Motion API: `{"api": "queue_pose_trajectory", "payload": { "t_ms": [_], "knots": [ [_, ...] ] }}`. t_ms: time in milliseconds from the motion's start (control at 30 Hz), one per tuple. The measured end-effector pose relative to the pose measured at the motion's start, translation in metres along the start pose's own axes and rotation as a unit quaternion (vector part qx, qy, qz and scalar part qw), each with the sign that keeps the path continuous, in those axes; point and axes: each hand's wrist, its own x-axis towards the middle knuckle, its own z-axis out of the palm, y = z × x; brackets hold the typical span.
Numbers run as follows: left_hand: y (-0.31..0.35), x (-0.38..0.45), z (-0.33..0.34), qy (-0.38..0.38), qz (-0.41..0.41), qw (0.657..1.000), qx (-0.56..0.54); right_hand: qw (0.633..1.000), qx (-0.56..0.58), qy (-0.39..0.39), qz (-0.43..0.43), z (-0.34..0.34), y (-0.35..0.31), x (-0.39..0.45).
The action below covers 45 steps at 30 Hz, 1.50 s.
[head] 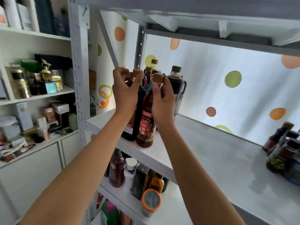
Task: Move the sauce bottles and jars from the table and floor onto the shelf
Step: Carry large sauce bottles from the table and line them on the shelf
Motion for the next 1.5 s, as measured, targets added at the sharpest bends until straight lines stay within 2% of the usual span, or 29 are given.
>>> {"api": "queue_pose_trajectory", "payload": {
  "t_ms": [133, 267, 367, 500, 600, 767, 1200, 1500],
  "knots": [
    [-0.022, -0.023, -0.009, -0.052, -0.046, 0.997, 0.018, 0.998, -0.024, -0.047, -0.020, -0.011, 0.004, -0.017],
    [-0.032, -0.037, -0.027, -0.149, -0.023, 0.986, 0.065, 0.998, -0.016, -0.057, 0.003, -0.022, 0.014, -0.027],
    [-0.054, -0.054, -0.046, -0.184, -0.012, 0.974, 0.130, 0.992, -0.057, -0.102, 0.045, -0.032, 0.025, -0.049],
    [-0.075, -0.067, -0.062, -0.179, -0.043, 0.955, 0.234, 0.982, -0.138, -0.114, 0.061, -0.038, 0.049, -0.071],
    [-0.073, -0.073, -0.061, -0.179, -0.032, 0.949, 0.257, 0.977, -0.176, -0.097, 0.068, -0.035, 0.059, -0.074],
    [-0.083, -0.062, -0.059, -0.144, -0.044, 0.948, 0.280, 0.977, -0.176, -0.096, 0.067, -0.022, 0.065, -0.063],
    [-0.126, -0.018, -0.047, -0.117, -0.043, 0.953, 0.275, 0.971, -0.206, -0.093, 0.076, 0.015, 0.084, -0.033],
    [-0.141, -0.002, -0.039, -0.163, -0.053, 0.955, 0.242, 0.968, -0.239, -0.058, 0.050, 0.025, 0.093, -0.038]
  ]
}}
